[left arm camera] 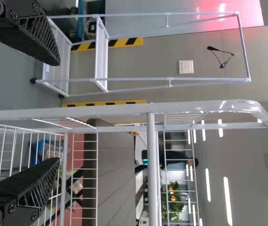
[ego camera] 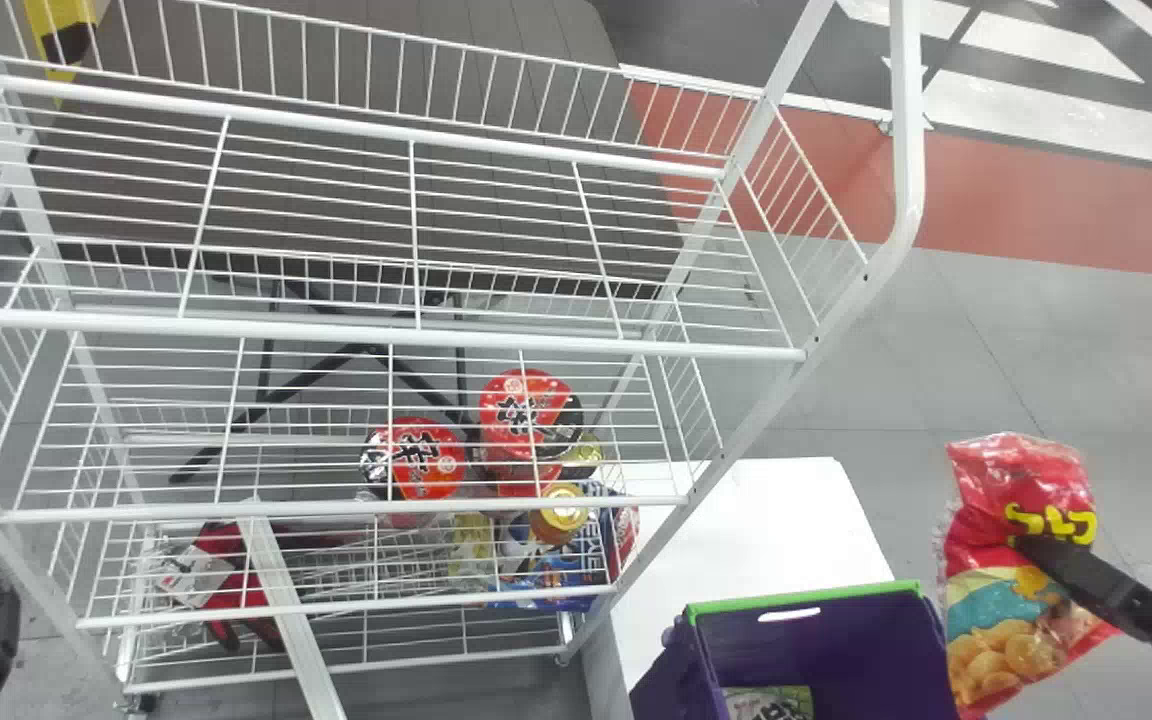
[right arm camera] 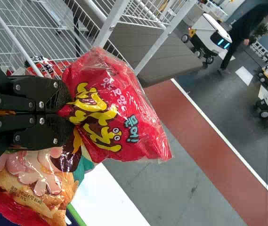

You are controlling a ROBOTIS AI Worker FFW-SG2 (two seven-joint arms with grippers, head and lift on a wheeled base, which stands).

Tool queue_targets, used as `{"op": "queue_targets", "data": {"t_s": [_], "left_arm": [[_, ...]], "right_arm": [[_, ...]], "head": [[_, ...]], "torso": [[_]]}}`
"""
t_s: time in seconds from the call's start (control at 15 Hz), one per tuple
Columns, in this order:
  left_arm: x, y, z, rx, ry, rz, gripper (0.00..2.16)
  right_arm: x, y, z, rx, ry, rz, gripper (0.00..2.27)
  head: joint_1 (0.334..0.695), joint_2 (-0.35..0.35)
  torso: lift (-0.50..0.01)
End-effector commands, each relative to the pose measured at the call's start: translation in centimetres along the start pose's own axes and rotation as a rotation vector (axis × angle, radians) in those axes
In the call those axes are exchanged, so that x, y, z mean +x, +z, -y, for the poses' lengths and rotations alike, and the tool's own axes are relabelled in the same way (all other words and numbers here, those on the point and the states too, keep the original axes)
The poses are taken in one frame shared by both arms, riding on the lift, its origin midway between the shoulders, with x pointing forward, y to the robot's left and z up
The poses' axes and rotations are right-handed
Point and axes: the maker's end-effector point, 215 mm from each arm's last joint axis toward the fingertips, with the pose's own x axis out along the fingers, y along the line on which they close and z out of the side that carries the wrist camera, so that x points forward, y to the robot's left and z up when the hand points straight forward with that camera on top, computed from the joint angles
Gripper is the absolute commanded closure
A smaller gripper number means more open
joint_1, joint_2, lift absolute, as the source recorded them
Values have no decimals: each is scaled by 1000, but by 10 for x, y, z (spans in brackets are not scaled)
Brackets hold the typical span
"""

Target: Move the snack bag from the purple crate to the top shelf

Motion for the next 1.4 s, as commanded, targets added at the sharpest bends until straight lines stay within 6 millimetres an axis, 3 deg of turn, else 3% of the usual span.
{"op": "queue_targets", "data": {"t_s": [0.0, 1.33], "left_arm": [[-1, -1, -1, -1, 2, 1, 93], [-2, -5, 8, -4, -9, -4, 87]], "right_arm": [[2, -3, -1, 5, 2, -8, 2260], [10, -21, -3, 22, 15, -43, 2260]], "head": [[695, -350], [695, -350]], "torso": [[-128], [-48]]}}
